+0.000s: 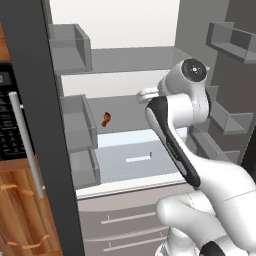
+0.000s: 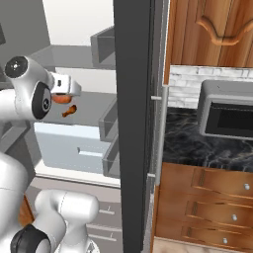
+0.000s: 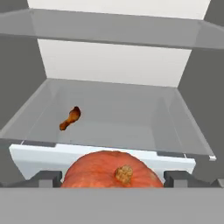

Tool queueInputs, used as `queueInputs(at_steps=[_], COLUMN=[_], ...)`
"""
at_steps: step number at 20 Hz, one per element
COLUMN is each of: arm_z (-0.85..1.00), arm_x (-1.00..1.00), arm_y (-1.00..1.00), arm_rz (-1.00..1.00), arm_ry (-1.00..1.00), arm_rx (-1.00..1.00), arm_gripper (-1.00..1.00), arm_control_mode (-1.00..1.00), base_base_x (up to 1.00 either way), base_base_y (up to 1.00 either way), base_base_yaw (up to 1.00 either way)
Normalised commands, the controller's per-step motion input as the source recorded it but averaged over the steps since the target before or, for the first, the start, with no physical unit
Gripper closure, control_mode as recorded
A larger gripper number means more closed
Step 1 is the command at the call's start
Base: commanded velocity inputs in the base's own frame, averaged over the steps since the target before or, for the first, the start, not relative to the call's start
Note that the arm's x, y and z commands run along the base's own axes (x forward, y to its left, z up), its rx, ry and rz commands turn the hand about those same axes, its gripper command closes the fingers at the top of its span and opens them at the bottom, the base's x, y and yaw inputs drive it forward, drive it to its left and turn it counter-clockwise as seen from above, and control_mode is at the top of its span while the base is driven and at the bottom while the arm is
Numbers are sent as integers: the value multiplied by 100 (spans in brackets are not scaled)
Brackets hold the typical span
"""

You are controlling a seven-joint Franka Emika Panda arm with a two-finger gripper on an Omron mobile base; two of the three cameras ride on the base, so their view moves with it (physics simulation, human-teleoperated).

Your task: Take the cheese, chicken drumstick, and squash from the fridge and place them on the plate on the dining counter to create an appetizer plate.

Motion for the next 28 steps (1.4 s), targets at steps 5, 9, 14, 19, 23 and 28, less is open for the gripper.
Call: queueInputs(at_steps=[5,9,14,19,23,28], arm_z=[-24,0,0,0,0,0], arm_x=[-7,0,0,0,0,0], arm_y=[0,0,0,0,0,0], arm_rz=[-1,0,0,0,0,0], arm_ry=[13,0,0,0,0,0], arm_rx=[0,0,0,0,0,0], arm_gripper=[100,100,100,100,100,100], arm_control_mode=[100,100,100,100,100,100], base_base_x=[-28,-100,-100,-100,-100,-100], base_base_y=[5,30,33,28,14,0], base_base_yaw=[0,-3,-15,-45,-61,-56])
